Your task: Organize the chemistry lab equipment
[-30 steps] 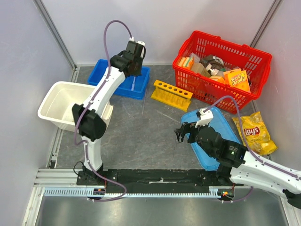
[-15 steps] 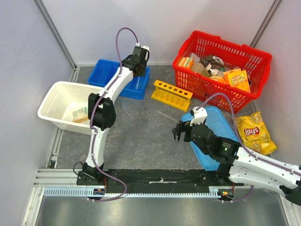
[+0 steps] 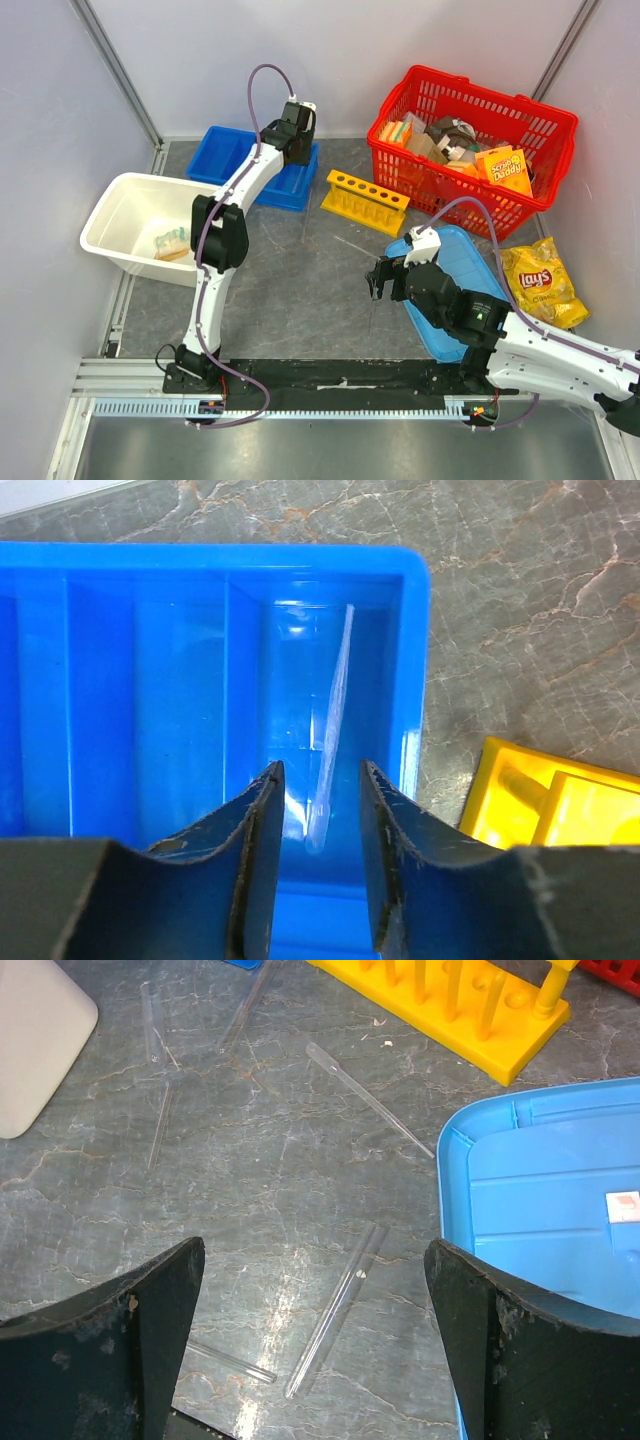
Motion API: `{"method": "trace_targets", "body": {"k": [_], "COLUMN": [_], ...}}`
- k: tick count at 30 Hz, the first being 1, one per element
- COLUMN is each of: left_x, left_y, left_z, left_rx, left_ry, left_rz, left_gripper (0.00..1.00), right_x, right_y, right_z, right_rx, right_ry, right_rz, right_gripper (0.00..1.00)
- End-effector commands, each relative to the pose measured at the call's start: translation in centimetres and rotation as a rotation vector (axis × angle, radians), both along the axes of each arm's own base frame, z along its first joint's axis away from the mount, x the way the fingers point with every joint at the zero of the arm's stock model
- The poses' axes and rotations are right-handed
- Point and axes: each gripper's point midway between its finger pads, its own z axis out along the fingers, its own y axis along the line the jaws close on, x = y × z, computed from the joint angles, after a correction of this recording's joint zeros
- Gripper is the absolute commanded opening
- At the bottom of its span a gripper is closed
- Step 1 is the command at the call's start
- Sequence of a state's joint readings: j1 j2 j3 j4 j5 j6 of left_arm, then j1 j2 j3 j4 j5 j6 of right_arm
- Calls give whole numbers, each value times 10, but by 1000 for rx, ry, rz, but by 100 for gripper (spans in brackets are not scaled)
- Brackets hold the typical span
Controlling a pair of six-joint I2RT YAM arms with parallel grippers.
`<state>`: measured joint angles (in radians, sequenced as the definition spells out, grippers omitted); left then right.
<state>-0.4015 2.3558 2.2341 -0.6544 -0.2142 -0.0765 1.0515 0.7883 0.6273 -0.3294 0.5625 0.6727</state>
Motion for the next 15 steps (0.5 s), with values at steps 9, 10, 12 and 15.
{"method": "trace_targets", "body": {"k": [9, 10, 12, 15], "left_x": [-58, -70, -90, -125], "left_y": [-7, -4, 1, 13], "left_z": [123, 139, 157, 172], "left_rx": [-187, -205, -234, -262], "left_ry": [-107, -126, -143, -152], "left_rz": [-63, -70, -80, -73], "left_gripper": [52, 53, 53, 53], "right_x": [18, 20, 25, 37], "right_y": [-1, 0, 4, 11], "right_z": [17, 16, 12, 3], "right_rx": [-50, -77, -131, -205], "right_ry": [-73, -78, -77, -61], "right_rz": [-56, -50, -43, -78], "right_gripper": [98, 98, 98, 96]}}
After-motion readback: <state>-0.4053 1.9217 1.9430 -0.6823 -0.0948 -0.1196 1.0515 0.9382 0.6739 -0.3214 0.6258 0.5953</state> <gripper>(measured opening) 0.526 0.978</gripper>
